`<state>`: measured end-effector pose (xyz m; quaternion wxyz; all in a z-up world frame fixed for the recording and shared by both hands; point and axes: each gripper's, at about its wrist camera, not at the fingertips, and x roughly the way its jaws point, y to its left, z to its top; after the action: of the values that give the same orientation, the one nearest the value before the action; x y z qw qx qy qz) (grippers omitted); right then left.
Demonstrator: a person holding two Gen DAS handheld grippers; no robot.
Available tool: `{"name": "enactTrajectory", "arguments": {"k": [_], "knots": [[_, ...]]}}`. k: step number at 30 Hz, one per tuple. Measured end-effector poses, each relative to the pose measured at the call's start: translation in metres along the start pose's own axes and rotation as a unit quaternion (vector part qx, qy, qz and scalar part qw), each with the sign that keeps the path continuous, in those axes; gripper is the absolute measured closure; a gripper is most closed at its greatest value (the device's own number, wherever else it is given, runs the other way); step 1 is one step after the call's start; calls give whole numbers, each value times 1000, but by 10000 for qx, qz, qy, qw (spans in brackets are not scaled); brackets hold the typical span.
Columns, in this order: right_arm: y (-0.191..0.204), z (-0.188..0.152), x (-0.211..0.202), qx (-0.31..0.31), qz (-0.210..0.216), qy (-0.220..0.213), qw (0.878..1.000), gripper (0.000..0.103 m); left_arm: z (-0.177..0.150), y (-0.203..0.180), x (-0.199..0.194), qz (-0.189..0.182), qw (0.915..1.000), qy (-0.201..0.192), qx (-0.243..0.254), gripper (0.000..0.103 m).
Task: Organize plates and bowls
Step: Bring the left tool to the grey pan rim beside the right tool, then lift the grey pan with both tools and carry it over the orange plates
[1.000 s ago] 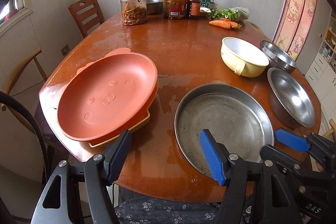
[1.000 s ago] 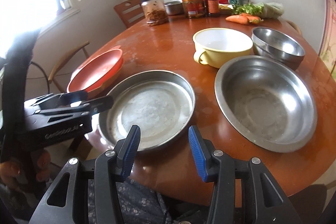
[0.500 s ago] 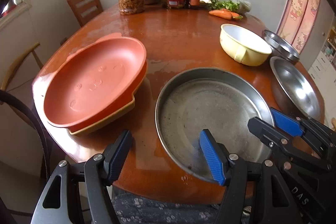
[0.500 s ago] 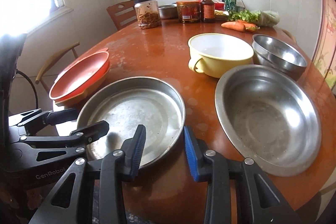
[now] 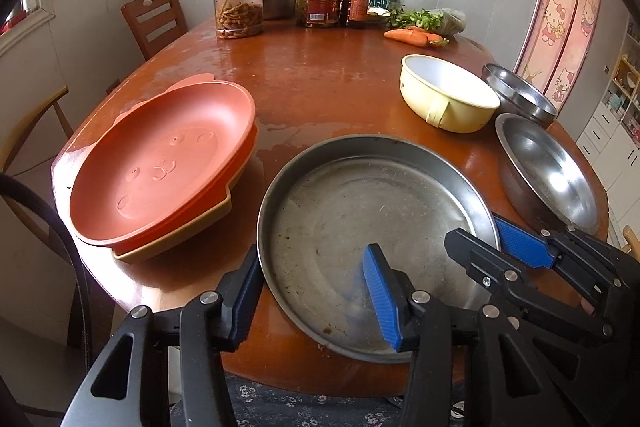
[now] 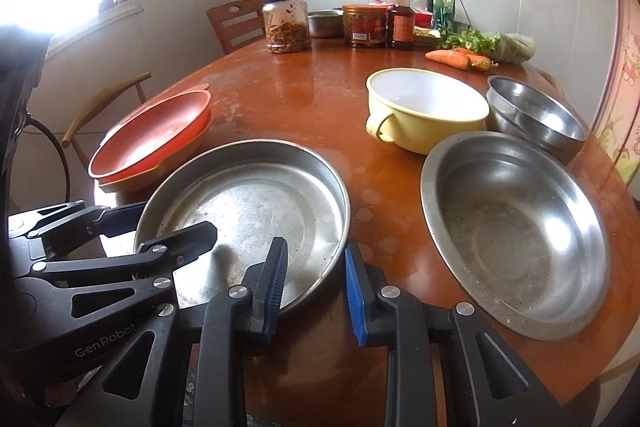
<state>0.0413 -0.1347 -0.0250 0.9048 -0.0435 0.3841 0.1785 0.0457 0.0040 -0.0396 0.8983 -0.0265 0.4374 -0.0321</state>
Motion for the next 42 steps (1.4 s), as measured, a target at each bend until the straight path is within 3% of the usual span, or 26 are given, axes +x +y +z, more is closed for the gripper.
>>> {"name": "enactTrajectory", "arguments": {"k": [26, 42], "knots": [[6, 31, -42, -49, 51, -598, 9982, 73, 37, -6, -49, 222, 9975, -645, 199, 54], [28, 73, -45, -310, 247, -929, 9949, 73, 61, 25, -70, 415, 9940, -1010, -48, 54]]}}
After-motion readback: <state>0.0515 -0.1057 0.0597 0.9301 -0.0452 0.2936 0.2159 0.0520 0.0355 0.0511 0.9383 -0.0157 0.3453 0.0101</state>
